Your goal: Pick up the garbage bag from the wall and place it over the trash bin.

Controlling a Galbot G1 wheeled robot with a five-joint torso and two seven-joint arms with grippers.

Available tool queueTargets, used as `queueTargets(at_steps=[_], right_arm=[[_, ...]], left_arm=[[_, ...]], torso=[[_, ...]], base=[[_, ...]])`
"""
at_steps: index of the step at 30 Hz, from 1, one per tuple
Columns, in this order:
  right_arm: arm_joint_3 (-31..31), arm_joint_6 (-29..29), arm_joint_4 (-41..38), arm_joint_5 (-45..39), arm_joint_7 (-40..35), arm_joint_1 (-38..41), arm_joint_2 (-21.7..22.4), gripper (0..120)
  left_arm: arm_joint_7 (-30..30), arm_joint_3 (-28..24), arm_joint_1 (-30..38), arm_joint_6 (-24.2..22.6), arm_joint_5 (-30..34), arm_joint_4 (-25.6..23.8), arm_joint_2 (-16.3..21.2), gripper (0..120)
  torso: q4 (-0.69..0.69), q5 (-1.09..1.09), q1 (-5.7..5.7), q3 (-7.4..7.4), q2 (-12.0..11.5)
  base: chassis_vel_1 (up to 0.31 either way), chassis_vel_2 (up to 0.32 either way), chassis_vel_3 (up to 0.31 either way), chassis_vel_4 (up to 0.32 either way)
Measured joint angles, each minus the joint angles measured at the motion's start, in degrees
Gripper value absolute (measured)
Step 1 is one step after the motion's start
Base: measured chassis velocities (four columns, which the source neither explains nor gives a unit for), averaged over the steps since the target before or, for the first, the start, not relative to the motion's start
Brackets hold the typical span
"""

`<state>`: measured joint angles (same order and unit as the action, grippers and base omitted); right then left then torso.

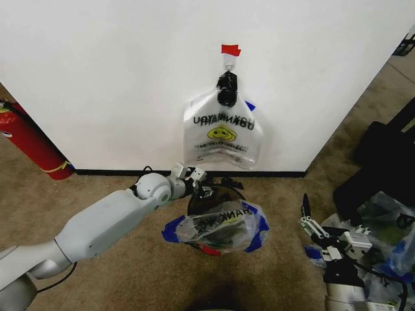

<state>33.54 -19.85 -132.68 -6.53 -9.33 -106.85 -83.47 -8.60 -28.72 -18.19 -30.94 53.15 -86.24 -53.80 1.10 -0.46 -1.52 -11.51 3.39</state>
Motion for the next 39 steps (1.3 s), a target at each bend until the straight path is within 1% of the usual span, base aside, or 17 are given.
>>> queueTargets(at_steps=[2, 3, 6, 9, 14, 17, 18, 20, 23, 24, 25, 26, 28, 29, 35, 37, 39], right_arm=[[-0.03, 0.08, 0.45, -0.05, -0.03, 0.16, 0.09, 100], [-0.03, 0.08, 0.45, -0.05, -0.03, 0.16, 0.09, 100], [-0.10, 0.39, 0.86, -0.06, -0.34, 0.48, 0.12, 100], [-0.12, 0.70, 0.87, -0.09, -0.52, 0.67, 0.15, 100], [-0.10, 1.80, 0.72, -0.87, -1.14, 0.90, 0.64, 100], [0.00, 2.82, 0.23, -1.92, -1.72, 1.12, 1.19, 100], [0.00, 2.82, 0.23, -1.92, -1.72, 1.12, 1.19, 100], [0.03, 3.48, -0.11, -2.64, -2.06, 1.20, 1.49, 100], [0.05, 4.89, -0.22, -3.71, -3.48, 1.36, 2.15, 100], [0.05, 4.89, -0.22, -3.71, -3.48, 1.36, 2.15, 100], [0.05, 5.66, -0.14, -4.17, -4.31, 1.45, 2.52, 100], [0.05, 6.54, -0.14, -4.75, -5.04, 1.53, 3.04, 100], [0.04, 7.89, -0.43, -5.74, -5.81, 1.67, 3.75, 100], [0.04, 7.89, -0.43, -5.74, -5.81, 1.67, 3.75, 100], [-0.05, 11.51, -1.61, -8.93, -6.98, 1.76, 5.70, 100], [-0.09, 12.23, -1.68, -9.50, -7.22, 1.75, 6.22, 100], [-0.11, 12.35, -1.68, -9.59, -7.24, 1.75, 6.31, 100]], left_arm=[[-0.25, -0.85, 0.90, -0.03, 0.17, 0.08, -0.02, 20], [-0.25, -0.85, 0.90, -0.03, 0.17, 0.08, -0.02, 20], [-0.33, -2.15, 1.80, -0.05, 0.46, 0.33, -0.16, 7], [-0.29, -2.28, 1.88, -0.08, 1.24, 0.28, -0.20, 4], [1.64, -0.70, 0.91, -0.96, 3.88, -2.54, 1.35, 4], [5.81, 2.67, -2.24, -2.14, 7.57, -6.23, 2.94, 4], [5.81, 2.67, -2.24, -2.14, 7.57, -6.23, 2.94, 4], [8.48, 4.32, -4.00, -2.62, 9.95, -8.21, 3.75, 4], [15.28, 7.81, -8.13, -2.84, 14.38, -12.47, 5.23, 4], [15.28, 7.81, -8.13, -2.84, 14.38, -12.47, 5.23, 4], [18.53, 9.06, -10.04, -2.59, 16.03, -14.58, 5.98, 4], [22.01, 10.65, -12.04, -1.96, 18.02, -16.52, 6.82, 4], [25.96, 13.89, -14.50, -0.75, 20.74, -18.62, 7.56, 4], [25.96, 13.89, -14.50, -0.75, 20.74, -18.62, 7.56, 4], [33.31, 21.10, -19.58, 7.66, 28.02, -22.23, 7.85, 4], [35.19, 22.45, -21.64, 9.19, 28.86, -23.23, 7.72, 4], [35.52, 22.65, -22.03, 9.42, 28.93, -23.42, 7.69, 4]], torso=[[0.00, 0.00, 0.00, 0.00, 0.00], [0.00, 0.00, 0.00, 0.00, 0.00], [0.00, 0.00, 0.00, 0.00, 0.00], [0.02, -0.02, 0.00, 0.00, 0.00], [0.00, 0.00, 0.00, 0.00, 0.00], [0.00, 0.00, 0.00, 0.00, 0.00], [0.00, 0.00, 0.00, 0.00, 0.00], [0.00, -0.01, 0.00, 0.00, 0.00], [0.00, -0.01, 0.00, 0.00, 0.00], [0.00, -0.01, 0.00, 0.00, 0.00], [0.01, 0.00, 0.00, 0.00, 0.00], [0.00, 0.00, 0.00, 0.00, 0.00], [-0.01, 0.00, 0.00, 0.00, 0.00], [-0.01, 0.00, 0.00, 0.00, 0.00], [0.01, -0.01, 0.00, 0.00, 0.00], [0.01, 0.00, 0.00, 0.00, 0.00], [0.01, 0.00, 0.00, 0.00, 0.00]], base=[[0.000, 0.000, 0.000, 0.000], [0.000, 0.000, 0.000, 0.000], [0.000, 0.000, 0.000, 0.000], [0.000, 0.000, 0.000, 0.000], [0.000, 0.000, 0.000, 0.000], [0.000, 0.000, 0.000, 0.000], [0.000, 0.000, 0.000, 0.000], [0.000, 0.000, 0.000, 0.000], [0.000, 0.000, 0.000, 0.000], [0.000, 0.000, 0.000, 0.000], [0.000, 0.000, 0.000, 0.000], [0.000, 0.000, 0.000, 0.000], [0.000, 0.000, 0.000, 0.000], [0.000, 0.000, 0.000, 0.000], [0.000, 0.000, 0.000, 0.000], [0.000, 0.000, 0.000, 0.000], [0.000, 0.000, 0.000, 0.000]])
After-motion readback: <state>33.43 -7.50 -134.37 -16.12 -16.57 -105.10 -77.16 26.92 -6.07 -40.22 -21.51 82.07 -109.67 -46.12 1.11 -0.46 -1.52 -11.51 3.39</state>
